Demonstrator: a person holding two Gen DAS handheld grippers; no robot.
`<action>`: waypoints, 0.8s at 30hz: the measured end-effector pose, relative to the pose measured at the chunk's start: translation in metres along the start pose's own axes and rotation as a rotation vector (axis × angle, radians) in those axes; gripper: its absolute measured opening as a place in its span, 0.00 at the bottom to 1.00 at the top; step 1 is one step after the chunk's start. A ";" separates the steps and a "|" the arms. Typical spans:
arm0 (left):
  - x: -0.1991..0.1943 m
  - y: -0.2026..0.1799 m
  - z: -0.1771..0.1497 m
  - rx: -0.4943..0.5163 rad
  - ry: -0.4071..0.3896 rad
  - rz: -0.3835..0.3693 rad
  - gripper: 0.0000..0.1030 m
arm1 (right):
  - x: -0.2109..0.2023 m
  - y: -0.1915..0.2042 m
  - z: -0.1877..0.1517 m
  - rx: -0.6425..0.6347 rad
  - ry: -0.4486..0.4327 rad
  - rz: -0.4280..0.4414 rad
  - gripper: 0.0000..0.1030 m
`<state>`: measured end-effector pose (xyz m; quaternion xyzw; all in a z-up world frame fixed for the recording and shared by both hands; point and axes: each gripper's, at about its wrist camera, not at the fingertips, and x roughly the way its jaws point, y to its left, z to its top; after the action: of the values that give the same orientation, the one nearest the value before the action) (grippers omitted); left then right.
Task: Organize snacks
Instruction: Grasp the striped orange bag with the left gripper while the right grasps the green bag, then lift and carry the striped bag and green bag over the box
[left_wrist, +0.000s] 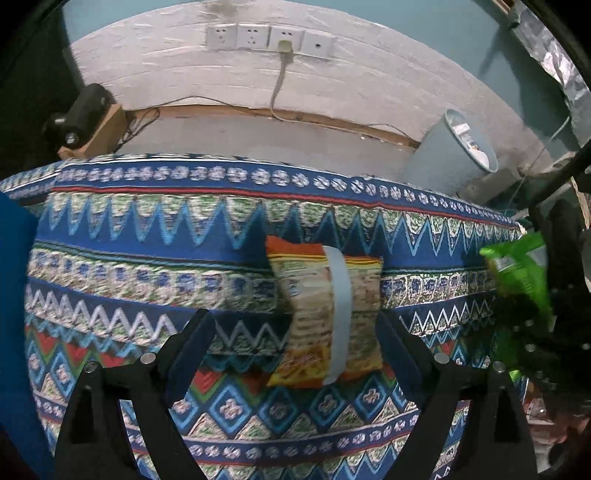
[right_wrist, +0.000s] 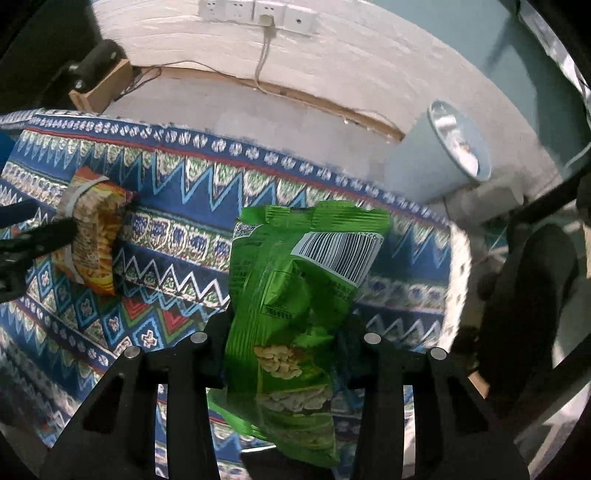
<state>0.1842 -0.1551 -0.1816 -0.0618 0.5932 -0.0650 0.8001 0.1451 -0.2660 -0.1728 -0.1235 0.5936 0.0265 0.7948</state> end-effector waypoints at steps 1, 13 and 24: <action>0.003 -0.001 -0.001 0.003 0.006 0.001 0.87 | -0.002 -0.002 0.001 -0.010 -0.004 -0.002 0.39; 0.018 -0.005 -0.008 0.035 0.021 -0.013 0.50 | 0.004 -0.011 0.004 -0.002 -0.027 0.052 0.39; -0.017 0.018 -0.022 0.157 -0.034 0.059 0.42 | -0.012 0.007 0.001 -0.006 -0.061 0.090 0.39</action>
<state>0.1590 -0.1353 -0.1751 0.0176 0.5742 -0.0867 0.8139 0.1412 -0.2577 -0.1625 -0.0982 0.5738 0.0679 0.8103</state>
